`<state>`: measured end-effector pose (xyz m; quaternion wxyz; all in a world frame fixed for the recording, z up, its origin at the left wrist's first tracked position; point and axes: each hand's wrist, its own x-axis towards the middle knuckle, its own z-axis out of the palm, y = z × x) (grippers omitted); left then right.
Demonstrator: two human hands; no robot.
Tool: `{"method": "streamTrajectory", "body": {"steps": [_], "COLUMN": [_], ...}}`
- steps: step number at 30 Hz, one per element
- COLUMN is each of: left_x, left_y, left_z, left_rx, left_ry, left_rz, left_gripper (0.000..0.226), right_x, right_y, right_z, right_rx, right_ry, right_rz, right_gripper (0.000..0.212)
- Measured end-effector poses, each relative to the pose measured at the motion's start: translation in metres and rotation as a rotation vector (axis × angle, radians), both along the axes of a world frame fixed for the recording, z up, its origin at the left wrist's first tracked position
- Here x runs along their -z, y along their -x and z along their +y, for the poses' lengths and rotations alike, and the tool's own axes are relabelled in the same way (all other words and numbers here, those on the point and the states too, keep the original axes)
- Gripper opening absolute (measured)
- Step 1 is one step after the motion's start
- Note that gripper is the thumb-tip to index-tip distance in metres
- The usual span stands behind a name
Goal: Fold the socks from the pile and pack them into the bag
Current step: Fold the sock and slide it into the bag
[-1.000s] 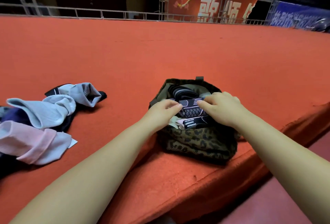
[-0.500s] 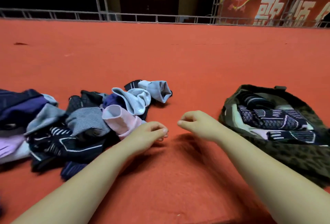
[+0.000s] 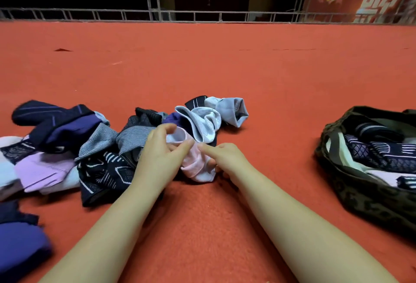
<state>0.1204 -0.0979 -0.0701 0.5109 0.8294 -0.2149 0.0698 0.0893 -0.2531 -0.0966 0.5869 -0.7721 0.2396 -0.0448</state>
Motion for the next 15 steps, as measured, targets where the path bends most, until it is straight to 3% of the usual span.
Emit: {"method": "streamTrajectory", "body": {"steps": [2, 4, 6, 10, 14, 15], "left_x": [0.007, 0.016, 0.017, 0.008, 0.01, 0.016], "left_y": [-0.007, -0.01, -0.007, 0.006, 0.0, -0.003], "left_z": [-0.005, -0.012, -0.022, -0.058, -0.095, -0.1], "left_rx": [0.016, 0.054, 0.089, 0.299, 0.314, 0.271], "left_ry": [-0.085, -0.102, -0.003, 0.298, 0.327, 0.346], "left_rz": [0.075, 0.056, 0.063, 0.227, 0.233, 0.248], "left_gripper": [0.021, 0.04, 0.038, 0.033, 0.039, 0.037], "right_x": [0.001, 0.003, 0.002, -0.006, 0.001, 0.008], "right_y": [-0.001, -0.002, 0.005, 0.02, 0.028, 0.03], "right_z": [0.001, 0.0, -0.002, -0.027, -0.071, -0.08], "right_rx": [0.007, -0.007, -0.005, 0.084, 0.261, 0.312], "right_ry": [-0.043, -0.126, -0.257, -0.486, -0.563, -0.56], "right_rz": [0.001, 0.006, -0.015, -0.257, -0.461, -0.474], "right_gripper": [0.043, 0.039, 0.034, 0.025, 0.006, 0.013]}}
